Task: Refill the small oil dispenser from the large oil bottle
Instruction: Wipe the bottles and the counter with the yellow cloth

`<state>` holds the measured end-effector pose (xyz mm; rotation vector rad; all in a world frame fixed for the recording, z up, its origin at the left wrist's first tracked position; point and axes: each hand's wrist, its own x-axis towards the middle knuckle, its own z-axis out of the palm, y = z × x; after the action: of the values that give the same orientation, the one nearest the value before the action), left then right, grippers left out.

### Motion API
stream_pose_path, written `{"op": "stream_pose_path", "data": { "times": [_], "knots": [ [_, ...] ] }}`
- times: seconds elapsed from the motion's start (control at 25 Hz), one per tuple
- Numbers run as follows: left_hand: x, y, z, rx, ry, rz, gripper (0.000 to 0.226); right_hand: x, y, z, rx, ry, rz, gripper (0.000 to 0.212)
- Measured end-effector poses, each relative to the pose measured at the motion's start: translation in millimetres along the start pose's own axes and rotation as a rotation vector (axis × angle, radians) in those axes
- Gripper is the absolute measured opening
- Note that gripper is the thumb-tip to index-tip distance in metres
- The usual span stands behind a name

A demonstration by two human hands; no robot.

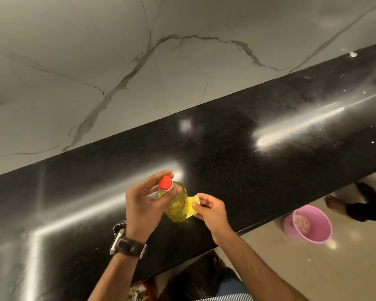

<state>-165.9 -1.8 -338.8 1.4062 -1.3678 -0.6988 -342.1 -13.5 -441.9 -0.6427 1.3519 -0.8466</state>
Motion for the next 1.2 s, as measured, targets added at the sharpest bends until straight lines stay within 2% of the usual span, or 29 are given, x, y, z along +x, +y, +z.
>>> {"op": "stream_pose_path", "data": {
  "times": [0.08, 0.16, 0.24, 0.4, 0.48, 0.56, 0.64, 0.72, 0.8, 0.92, 1.04, 1.12, 1.2],
  "knots": [
    [-2.7, -1.9, -4.2, 0.035, -0.005, 0.007, 0.049, -8.1, -5.7, 8.8, 0.009, -0.030, 0.049, 0.027],
    [-3.9, -1.5, -7.6, 0.081, 0.000, 0.032, 0.050, -18.7, -17.5, 14.5, 0.011, -0.018, 0.003, 0.022],
    [-6.7, -0.4, -7.0, 0.094, 0.020, 0.048, 0.049, -31.7, -34.9, 20.3, -0.001, -0.012, -0.160, 0.022],
    [-10.1, -0.6, -5.3, 0.104, 0.018, 0.071, 0.045, -57.8, -61.6, 31.4, -0.124, -0.051, -0.633, 0.023],
    [-11.0, 0.8, -5.6, 0.118, 0.020, 0.076, 0.042, -53.3, -48.4, 27.4, -0.264, 0.010, -0.737, 0.021],
    [-11.2, 2.9, -5.4, 0.118, 0.039, 0.068, 0.040, -37.3, -18.0, 17.6, -0.426, 0.098, -0.654, 0.018],
    [-11.9, 2.4, -3.9, 0.123, 0.043, 0.065, 0.038, -26.9, 7.3, 13.8, -0.547, 0.129, -0.446, 0.016],
    [-11.4, -0.7, -2.4, 0.116, 0.052, 0.064, 0.038, -24.0, 11.0, 17.7, -0.499, 0.153, -0.339, 0.016],
    [-10.8, -2.7, -2.7, 0.103, 0.055, 0.057, 0.039, -31.0, -13.1, 25.4, -0.304, 0.130, -0.393, 0.018],
    [-10.9, -6.3, -3.4, 0.116, 0.048, 0.076, 0.041, -50.4, -57.7, 29.3, -0.090, -0.011, -0.602, 0.023],
    [-10.8, -6.6, -2.0, 0.109, 0.059, 0.063, 0.041, -41.0, -43.9, 26.1, -0.290, 0.043, -0.696, 0.020],
    [-10.7, -5.1, -0.5, 0.116, 0.069, 0.061, 0.039, -20.4, -9.1, 19.3, -0.441, 0.130, -0.565, 0.016],
    [-11.3, -2.4, 1.7, 0.122, 0.069, 0.065, 0.039, -7.4, 17.7, 15.0, -0.641, 0.149, -0.398, 0.015]
  ]
}}
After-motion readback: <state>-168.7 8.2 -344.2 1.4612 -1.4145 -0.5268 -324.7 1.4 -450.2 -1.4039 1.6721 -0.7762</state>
